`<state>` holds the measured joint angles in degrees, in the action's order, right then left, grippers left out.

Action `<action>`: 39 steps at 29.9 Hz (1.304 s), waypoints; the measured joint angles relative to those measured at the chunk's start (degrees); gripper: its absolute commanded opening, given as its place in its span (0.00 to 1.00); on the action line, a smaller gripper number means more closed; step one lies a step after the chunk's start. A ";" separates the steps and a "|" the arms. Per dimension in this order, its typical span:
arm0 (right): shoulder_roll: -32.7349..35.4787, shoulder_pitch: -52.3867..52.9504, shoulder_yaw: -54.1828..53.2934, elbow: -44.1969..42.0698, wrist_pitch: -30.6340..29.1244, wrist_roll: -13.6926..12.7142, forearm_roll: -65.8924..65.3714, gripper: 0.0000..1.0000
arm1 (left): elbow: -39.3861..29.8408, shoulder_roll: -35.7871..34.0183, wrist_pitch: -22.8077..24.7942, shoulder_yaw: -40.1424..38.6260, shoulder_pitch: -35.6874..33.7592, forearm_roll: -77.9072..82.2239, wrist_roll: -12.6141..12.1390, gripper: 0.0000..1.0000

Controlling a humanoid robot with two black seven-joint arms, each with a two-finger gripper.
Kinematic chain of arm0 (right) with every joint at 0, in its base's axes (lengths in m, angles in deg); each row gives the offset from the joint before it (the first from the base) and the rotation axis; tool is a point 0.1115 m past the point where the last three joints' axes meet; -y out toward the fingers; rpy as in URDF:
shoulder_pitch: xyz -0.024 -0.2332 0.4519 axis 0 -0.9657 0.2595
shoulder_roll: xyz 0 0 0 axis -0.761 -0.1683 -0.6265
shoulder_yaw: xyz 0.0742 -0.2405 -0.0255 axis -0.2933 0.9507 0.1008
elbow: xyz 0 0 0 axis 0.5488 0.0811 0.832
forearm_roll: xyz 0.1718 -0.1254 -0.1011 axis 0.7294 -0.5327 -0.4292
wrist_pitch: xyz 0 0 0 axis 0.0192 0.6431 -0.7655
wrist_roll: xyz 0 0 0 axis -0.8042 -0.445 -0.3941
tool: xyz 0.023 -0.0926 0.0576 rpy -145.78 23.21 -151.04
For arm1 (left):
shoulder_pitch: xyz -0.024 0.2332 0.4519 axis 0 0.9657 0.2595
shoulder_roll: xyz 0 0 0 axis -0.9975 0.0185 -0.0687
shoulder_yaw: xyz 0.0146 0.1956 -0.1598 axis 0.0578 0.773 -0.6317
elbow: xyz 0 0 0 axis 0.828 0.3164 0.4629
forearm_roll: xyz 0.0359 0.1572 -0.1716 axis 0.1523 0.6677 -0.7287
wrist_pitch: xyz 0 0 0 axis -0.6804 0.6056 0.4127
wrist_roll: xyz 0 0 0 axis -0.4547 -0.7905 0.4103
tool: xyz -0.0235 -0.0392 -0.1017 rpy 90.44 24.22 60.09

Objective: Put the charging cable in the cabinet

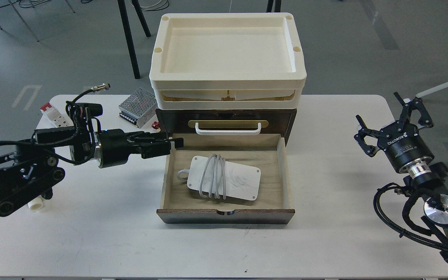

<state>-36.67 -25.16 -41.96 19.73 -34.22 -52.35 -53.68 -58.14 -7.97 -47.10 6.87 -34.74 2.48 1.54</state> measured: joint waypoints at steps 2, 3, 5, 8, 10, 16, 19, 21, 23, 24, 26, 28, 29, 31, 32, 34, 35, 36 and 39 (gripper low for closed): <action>0.00 0.00 0.04 0.00 0.00 0.00 0.00 0.99 | 0.12 -3.15 0.04 0.00 0.73 -6.74 0.00 0.90; 0.00 0.00 0.05 0.00 0.00 0.00 0.00 0.99 | 0.28 -4.66 0.05 0.04 1.18 -9.83 0.00 0.91; 0.00 0.00 0.06 0.00 0.00 0.00 0.01 0.99 | 0.71 -7.01 0.06 0.10 2.66 -14.73 0.00 0.93; 0.00 0.00 0.10 0.00 0.04 0.00 0.01 0.99 | 1.26 -8.95 0.06 0.09 5.51 -22.41 0.00 0.97; 0.00 -0.01 0.17 0.00 0.07 0.00 0.00 0.99 | 2.15 -9.31 0.02 0.02 7.12 -29.70 0.00 0.98; 0.00 -0.04 0.26 0.00 0.17 0.00 -0.04 0.99 | 7.65 -7.86 -0.02 0.00 8.51 -52.19 0.00 0.99; 0.00 -0.04 0.28 0.00 0.19 0.00 -0.05 0.99 | 10.85 -4.90 0.00 -0.02 8.57 -61.72 0.00 0.99; 0.00 -0.04 0.38 0.00 0.19 0.00 -0.05 0.99 | 13.46 -2.44 0.03 -0.17 8.58 -66.54 0.00 0.99; 0.00 -0.03 0.43 0.00 0.19 0.00 -0.05 0.99 | 16.52 0.23 0.14 -0.36 8.58 -70.48 0.00 0.99; 0.00 -0.02 0.43 -0.01 0.19 0.00 -0.05 0.99 | 17.91 1.38 0.25 -0.50 8.58 -72.05 0.00 0.99; 0.00 -0.02 0.44 -0.01 0.19 0.00 -0.05 0.99 | 21.01 3.96 0.66 -1.28 8.58 -75.49 0.00 0.99; 0.00 -0.01 0.44 -0.01 0.19 0.00 -0.05 0.99 | 23.40 6.36 1.67 -2.33 8.65 -78.34 0.00 0.99; 0.00 0.00 0.44 -0.01 0.19 0.00 -0.05 0.99 | 24.35 7.45 2.57 -2.70 8.83 -79.51 0.00 0.99; 0.00 0.03 0.44 -0.01 0.19 0.00 -0.04 0.99 | 25.75 8.98 4.33 -3.12 9.37 -81.06 0.00 0.99; 0.00 0.06 0.44 -0.01 0.19 0.00 -0.03 0.99 | 26.39 9.53 5.01 -3.26 9.58 -81.67 -0.01 0.99; 0.00 0.08 0.40 -0.01 0.19 0.00 -0.02 0.99 | 27.29 10.19 5.66 -3.38 9.78 -82.43 0.00 0.99; 0.00 0.08 0.38 -0.01 0.19 0.00 0.00 0.99 | 27.60 10.40 5.81 -3.40 9.81 -82.64 0.00 0.99; 0.00 0.09 0.37 -0.01 0.19 0.00 0.02 0.99 | 27.76 10.50 5.88 -3.41 9.85 -82.72 0.00 0.99; 0.00 0.09 0.35 -0.01 0.19 0.00 0.05 0.99 | 27.96 10.62 5.97 -3.42 9.89 -82.76 0.00 0.99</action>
